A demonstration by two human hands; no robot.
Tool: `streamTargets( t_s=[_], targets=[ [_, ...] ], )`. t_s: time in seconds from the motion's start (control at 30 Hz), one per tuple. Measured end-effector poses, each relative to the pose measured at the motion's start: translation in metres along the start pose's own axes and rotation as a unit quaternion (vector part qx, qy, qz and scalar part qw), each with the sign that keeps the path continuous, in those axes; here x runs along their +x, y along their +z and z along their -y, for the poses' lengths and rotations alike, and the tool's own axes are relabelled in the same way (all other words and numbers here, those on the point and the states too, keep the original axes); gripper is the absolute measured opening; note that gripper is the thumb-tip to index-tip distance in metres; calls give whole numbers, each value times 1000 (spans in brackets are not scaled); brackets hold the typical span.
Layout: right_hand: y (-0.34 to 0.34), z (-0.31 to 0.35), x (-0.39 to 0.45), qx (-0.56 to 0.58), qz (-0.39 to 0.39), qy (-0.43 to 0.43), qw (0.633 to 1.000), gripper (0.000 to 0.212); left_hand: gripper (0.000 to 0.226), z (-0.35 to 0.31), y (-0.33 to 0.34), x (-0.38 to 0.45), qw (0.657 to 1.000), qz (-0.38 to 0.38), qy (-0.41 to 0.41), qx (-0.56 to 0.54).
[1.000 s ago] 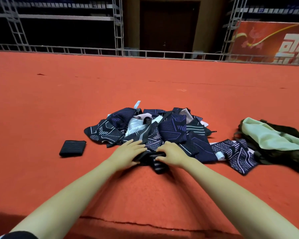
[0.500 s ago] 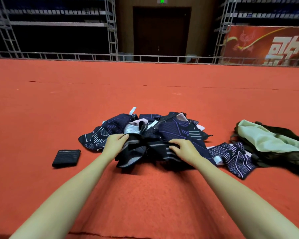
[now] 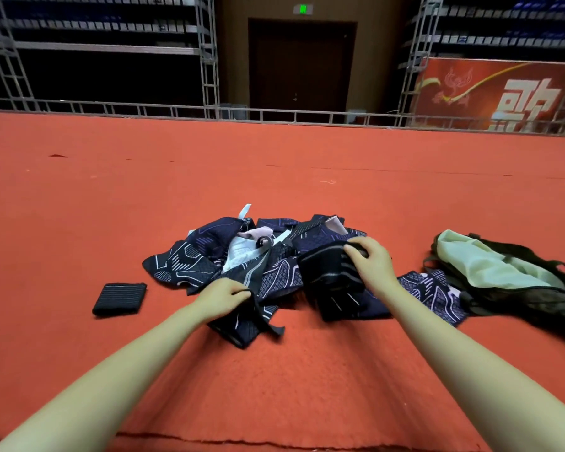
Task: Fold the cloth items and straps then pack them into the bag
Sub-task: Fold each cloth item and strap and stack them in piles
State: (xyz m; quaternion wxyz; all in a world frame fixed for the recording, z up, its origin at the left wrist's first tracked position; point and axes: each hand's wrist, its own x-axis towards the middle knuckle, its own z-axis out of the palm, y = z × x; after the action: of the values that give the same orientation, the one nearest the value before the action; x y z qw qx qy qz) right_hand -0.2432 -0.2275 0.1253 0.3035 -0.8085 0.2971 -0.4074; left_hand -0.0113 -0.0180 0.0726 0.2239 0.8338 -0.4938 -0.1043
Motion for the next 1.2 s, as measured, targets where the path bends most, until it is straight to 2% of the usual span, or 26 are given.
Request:
streamTargets(
  t_s=[0.1, 0.17, 0.2, 0.33, 0.4, 0.47, 0.53, 0.6, 0.67, 0.73, 0.87, 0.97, 1.0, 1.07, 1.13, 1.2],
  targets=[
    [-13, 49, 13, 62, -26, -55, 996, 9, 29, -7, 5, -3, 999, 33, -6, 2],
    [-21, 75, 26, 107, -41, -69, 991, 9, 22, -5, 1, 1, 996, 74, -30, -35],
    [-26, 85, 32, 131, -48, -69, 988, 9, 26, -8, -2, 0, 994, 95, -34, -49],
    [-37, 101, 46, 197, -37, -15, 980, 6, 41, -29, -5, -2, 989, 89, -42, -114],
    [-39, 93, 42, 287, -34, 55, 956, 6, 41, -46, -4, -3, 983, 61, -41, -167],
    [-39, 79, 34, 343, -49, 111, 932, 10, 40, -66, 2, -1, 958, 37, -64, -279],
    [-38, 57, 24, 289, -52, 108, 950, 13, 40, -89, 8, 4, 904, 21, -109, -413],
    [-36, 38, 11, 183, -17, 79, 980, 10, 40, -108, 14, 10, 847, 16, -131, -516],
    [-31, 18, -5, 96, 33, 66, 993, 9, 42, -124, 21, 11, 801, 18, -139, -582],
    [-25, 1, -23, 46, 66, 65, 995, 9, 48, -135, 34, 12, 772, 23, -163, -614],
    [-11, -22, -55, 69, 67, 96, 991, 10, 57, -154, 68, 11, 742, 87, -230, -623],
    [0, -25, -69, 74, 102, 90, 988, 15, 42, -169, 72, 9, 701, 128, -230, -663],
    [3, -24, -70, 68, 102, 85, 989, 23, 36, -171, 70, 12, 696, 129, -224, -669],
    [7, -25, -66, 78, 68, 104, 989, 36, 28, -168, 63, 17, 701, 110, -218, -670],
    [10, -27, -57, 117, 21, 132, 984, 35, 25, -154, 60, 26, 699, 69, -228, -674],
    [12, -27, -45, 128, -16, 117, 985, 28, 34, -132, 62, 35, 710, 6, -233, -665]
  ],
)
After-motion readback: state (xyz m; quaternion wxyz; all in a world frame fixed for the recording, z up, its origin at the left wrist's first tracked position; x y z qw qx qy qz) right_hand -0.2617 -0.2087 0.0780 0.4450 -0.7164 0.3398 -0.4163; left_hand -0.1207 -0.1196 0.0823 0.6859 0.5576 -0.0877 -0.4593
